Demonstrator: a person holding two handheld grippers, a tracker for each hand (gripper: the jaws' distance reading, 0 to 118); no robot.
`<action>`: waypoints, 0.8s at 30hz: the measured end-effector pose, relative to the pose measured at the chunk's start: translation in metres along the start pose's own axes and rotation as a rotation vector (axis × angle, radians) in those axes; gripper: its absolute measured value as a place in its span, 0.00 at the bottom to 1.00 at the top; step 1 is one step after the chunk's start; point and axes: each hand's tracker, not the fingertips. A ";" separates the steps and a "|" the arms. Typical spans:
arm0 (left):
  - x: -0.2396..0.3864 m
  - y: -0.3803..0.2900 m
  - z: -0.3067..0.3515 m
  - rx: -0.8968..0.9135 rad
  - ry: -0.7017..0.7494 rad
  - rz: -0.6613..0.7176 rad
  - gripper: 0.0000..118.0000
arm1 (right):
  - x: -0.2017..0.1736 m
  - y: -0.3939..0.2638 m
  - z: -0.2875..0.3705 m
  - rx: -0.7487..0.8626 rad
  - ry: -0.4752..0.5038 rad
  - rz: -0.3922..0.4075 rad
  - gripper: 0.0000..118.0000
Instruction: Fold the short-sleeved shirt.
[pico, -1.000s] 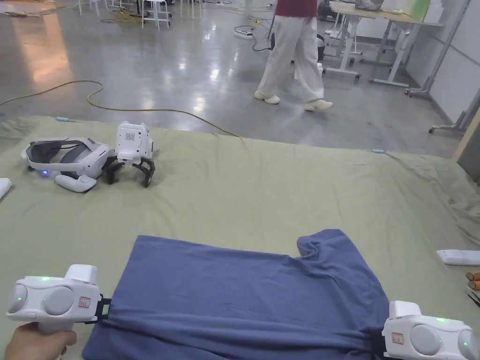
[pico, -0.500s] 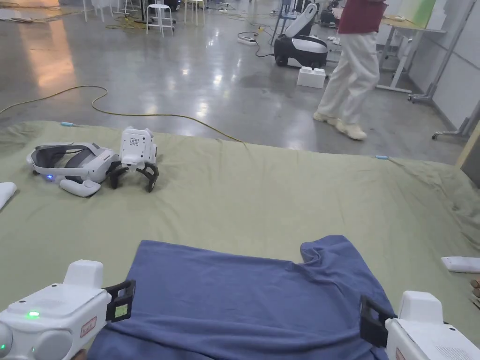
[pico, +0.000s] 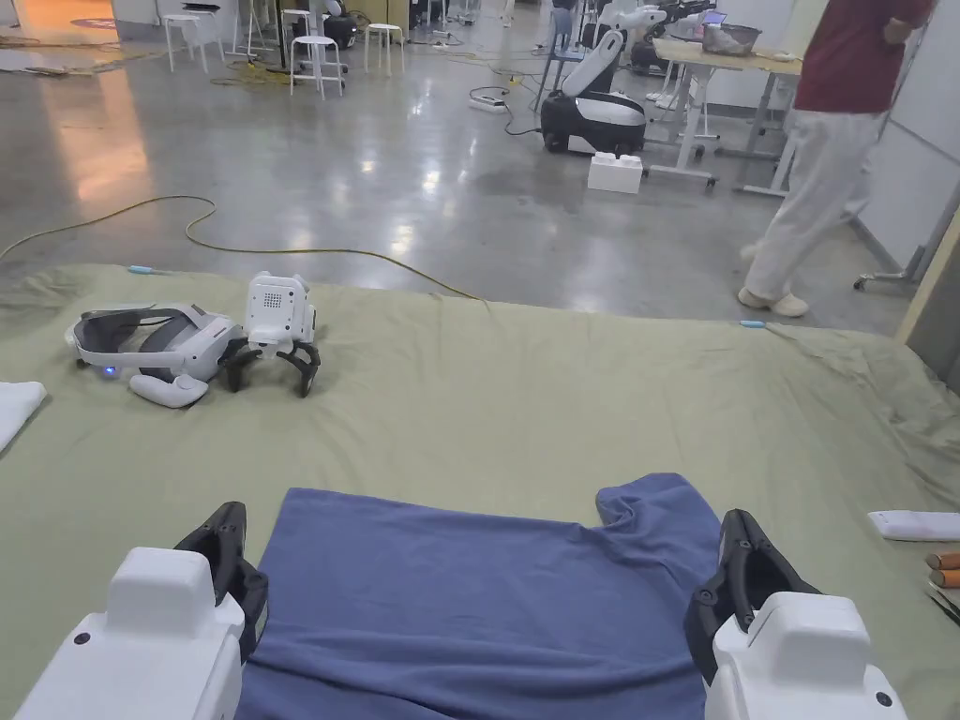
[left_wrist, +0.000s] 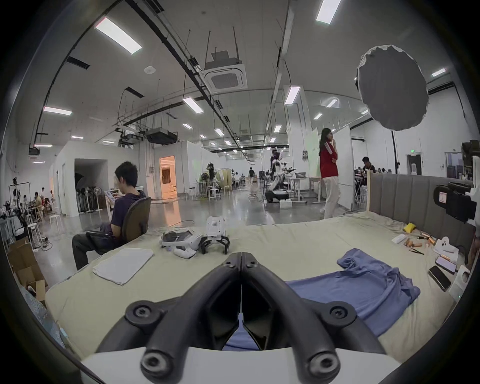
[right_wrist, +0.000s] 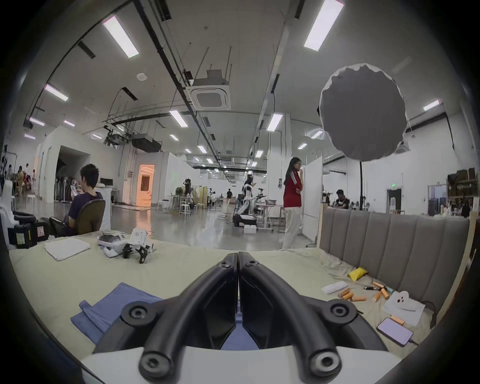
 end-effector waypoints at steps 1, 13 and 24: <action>-0.002 -0.001 0.002 -0.005 -0.009 0.007 0.00 | 0.001 0.001 0.001 0.007 0.005 -0.006 0.00; -0.078 -0.087 -0.104 -0.667 -0.057 0.091 0.00 | 0.009 -0.026 -0.004 -0.100 0.042 0.020 0.00; -0.088 -0.154 -0.183 -1.032 -0.084 0.075 0.63 | 0.015 -0.052 -0.002 -0.163 0.070 0.075 0.00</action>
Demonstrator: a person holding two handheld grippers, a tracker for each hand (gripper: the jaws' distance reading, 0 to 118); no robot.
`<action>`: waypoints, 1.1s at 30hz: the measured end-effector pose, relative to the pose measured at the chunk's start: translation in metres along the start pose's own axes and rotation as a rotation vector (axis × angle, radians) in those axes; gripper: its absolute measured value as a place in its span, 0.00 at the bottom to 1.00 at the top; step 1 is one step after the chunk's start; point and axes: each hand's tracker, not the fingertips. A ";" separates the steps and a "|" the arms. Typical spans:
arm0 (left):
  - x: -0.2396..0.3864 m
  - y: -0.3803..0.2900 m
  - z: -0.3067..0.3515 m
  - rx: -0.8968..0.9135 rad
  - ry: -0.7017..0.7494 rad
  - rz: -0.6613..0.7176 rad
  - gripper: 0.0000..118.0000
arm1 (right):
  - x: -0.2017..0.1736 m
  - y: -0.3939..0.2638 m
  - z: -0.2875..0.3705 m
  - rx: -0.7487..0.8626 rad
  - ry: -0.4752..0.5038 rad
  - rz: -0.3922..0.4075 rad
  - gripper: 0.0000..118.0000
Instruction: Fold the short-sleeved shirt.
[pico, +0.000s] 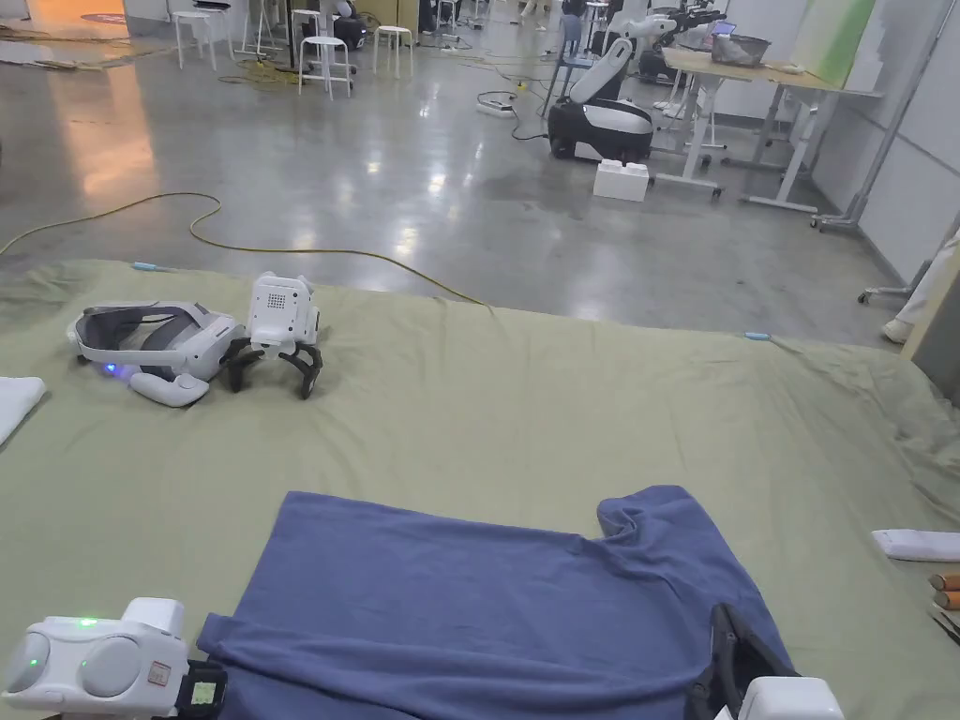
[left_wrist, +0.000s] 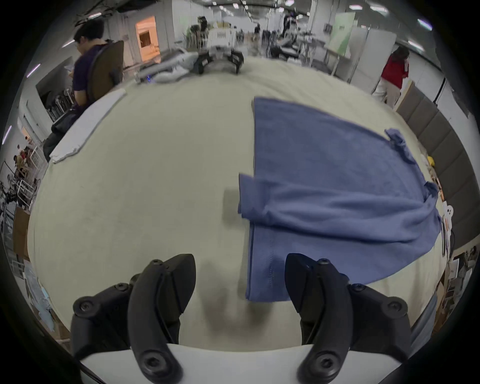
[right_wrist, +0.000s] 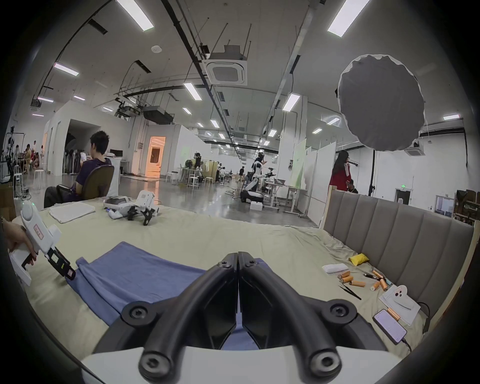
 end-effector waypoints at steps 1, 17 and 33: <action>0.002 0.000 -0.007 -0.042 -0.003 -0.004 0.63 | 0.002 -0.002 0.000 -0.005 0.005 -0.004 0.00; 0.042 -0.033 0.019 0.042 0.016 -0.192 0.02 | 0.069 -0.034 -0.028 -0.323 -0.133 -0.105 0.01; 0.031 -0.043 0.045 0.117 0.002 -0.162 0.01 | 0.128 -0.126 -0.120 -0.863 0.095 -0.222 0.58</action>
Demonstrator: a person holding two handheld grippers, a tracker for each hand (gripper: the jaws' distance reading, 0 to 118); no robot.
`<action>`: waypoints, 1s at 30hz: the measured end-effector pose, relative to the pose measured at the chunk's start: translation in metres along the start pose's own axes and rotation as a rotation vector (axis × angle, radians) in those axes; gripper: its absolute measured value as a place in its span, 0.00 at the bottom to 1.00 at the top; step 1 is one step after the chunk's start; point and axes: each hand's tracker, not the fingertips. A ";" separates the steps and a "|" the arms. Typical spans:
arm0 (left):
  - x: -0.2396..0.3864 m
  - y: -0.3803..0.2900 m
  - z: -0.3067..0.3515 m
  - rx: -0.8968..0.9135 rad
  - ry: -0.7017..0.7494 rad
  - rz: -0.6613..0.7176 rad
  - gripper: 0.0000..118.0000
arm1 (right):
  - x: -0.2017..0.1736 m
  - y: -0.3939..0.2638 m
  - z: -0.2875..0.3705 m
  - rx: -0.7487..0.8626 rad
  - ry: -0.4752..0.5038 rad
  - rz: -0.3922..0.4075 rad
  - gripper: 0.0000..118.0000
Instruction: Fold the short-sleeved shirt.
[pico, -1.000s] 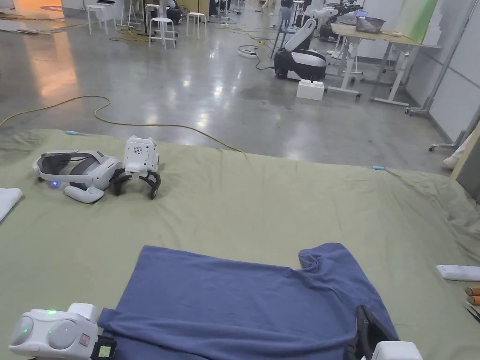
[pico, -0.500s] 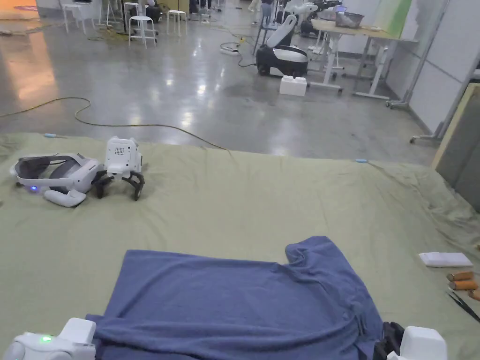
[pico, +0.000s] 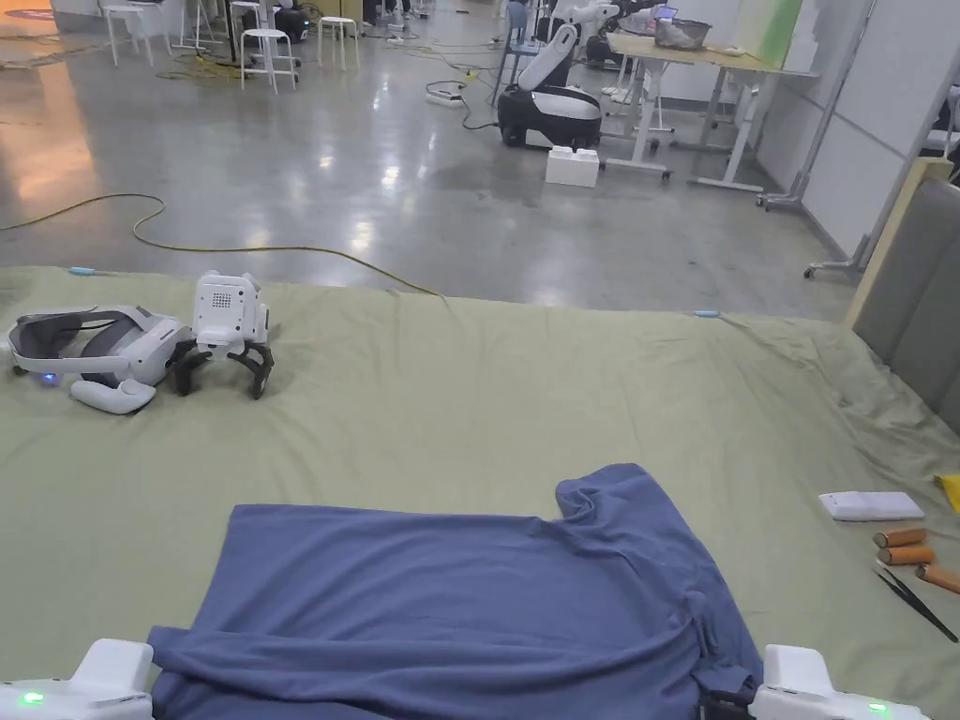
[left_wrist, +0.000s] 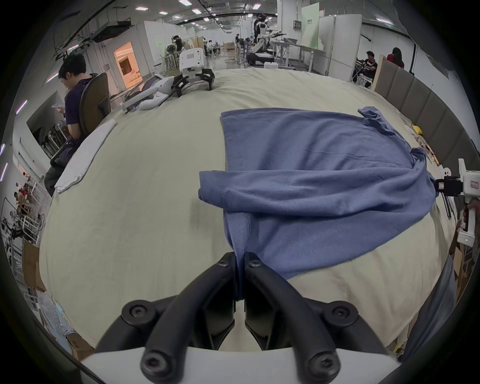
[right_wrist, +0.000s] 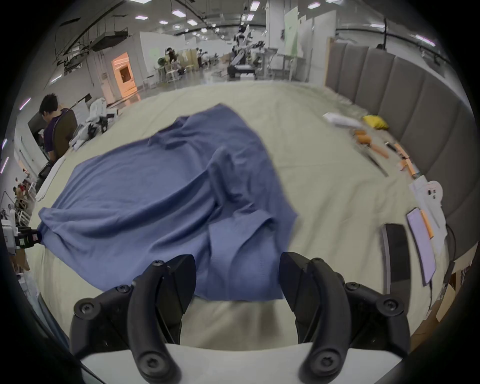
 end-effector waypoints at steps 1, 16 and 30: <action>0.000 -0.001 0.000 -0.002 0.000 0.002 0.01 | -0.004 -0.001 -0.007 -0.036 -0.025 0.019 0.53; -0.001 -0.006 0.003 0.010 -0.012 0.032 0.01 | -0.006 -0.023 -0.007 -0.018 -0.031 0.009 0.10; -0.020 -0.002 0.092 0.112 -0.040 0.034 0.01 | -0.002 0.001 0.122 0.055 -0.057 0.075 0.09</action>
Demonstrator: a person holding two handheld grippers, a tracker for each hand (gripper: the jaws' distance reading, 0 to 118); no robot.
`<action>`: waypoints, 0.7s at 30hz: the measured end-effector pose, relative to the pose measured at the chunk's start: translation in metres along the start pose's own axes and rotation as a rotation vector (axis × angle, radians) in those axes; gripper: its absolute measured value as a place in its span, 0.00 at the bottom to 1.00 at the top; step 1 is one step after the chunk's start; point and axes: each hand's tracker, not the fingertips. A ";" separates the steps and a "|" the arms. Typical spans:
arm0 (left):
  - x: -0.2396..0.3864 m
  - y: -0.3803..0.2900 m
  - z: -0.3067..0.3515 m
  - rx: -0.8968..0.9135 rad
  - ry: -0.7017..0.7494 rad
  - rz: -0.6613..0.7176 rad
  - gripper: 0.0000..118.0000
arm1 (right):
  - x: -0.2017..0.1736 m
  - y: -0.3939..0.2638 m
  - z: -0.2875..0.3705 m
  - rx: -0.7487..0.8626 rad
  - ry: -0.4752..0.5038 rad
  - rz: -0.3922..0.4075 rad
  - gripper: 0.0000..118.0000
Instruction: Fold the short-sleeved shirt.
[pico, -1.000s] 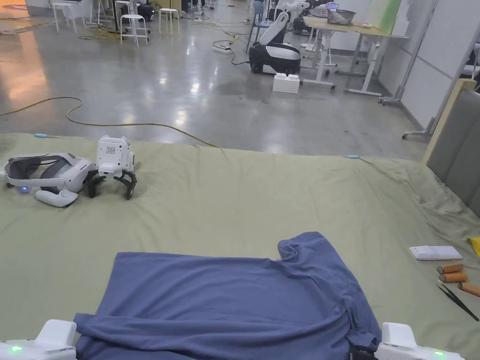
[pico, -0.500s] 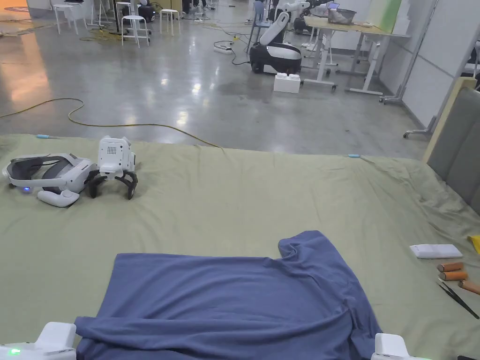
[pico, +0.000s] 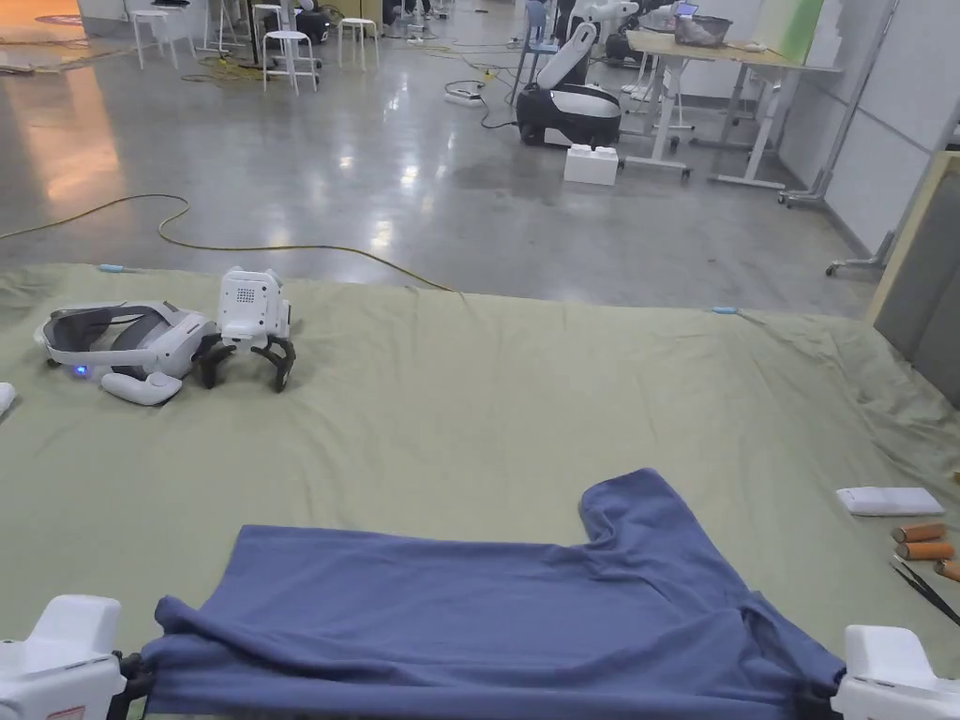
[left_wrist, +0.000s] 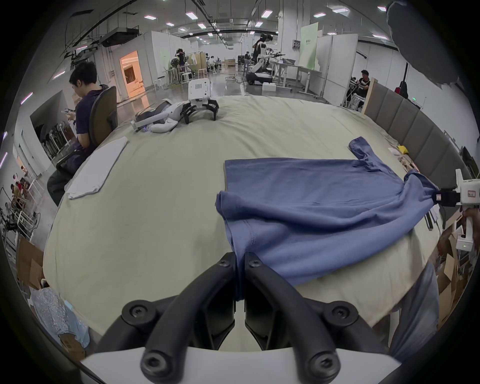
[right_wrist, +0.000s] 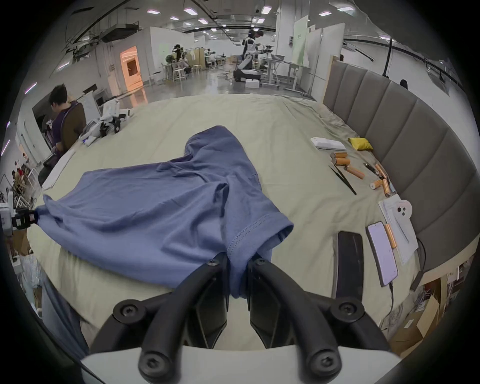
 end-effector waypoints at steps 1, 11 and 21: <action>-0.001 -0.007 0.003 -0.009 -0.006 0.008 0.01 | 0.000 -0.007 0.003 -0.023 0.003 0.016 0.09; 0.005 -0.119 -0.020 -0.183 -0.008 0.027 0.01 | -0.017 -0.121 -0.030 -0.175 -0.041 0.066 0.10; 0.009 -0.116 -0.014 -0.096 0.012 0.061 0.31 | -0.030 -0.119 0.001 -0.063 -0.178 0.094 0.65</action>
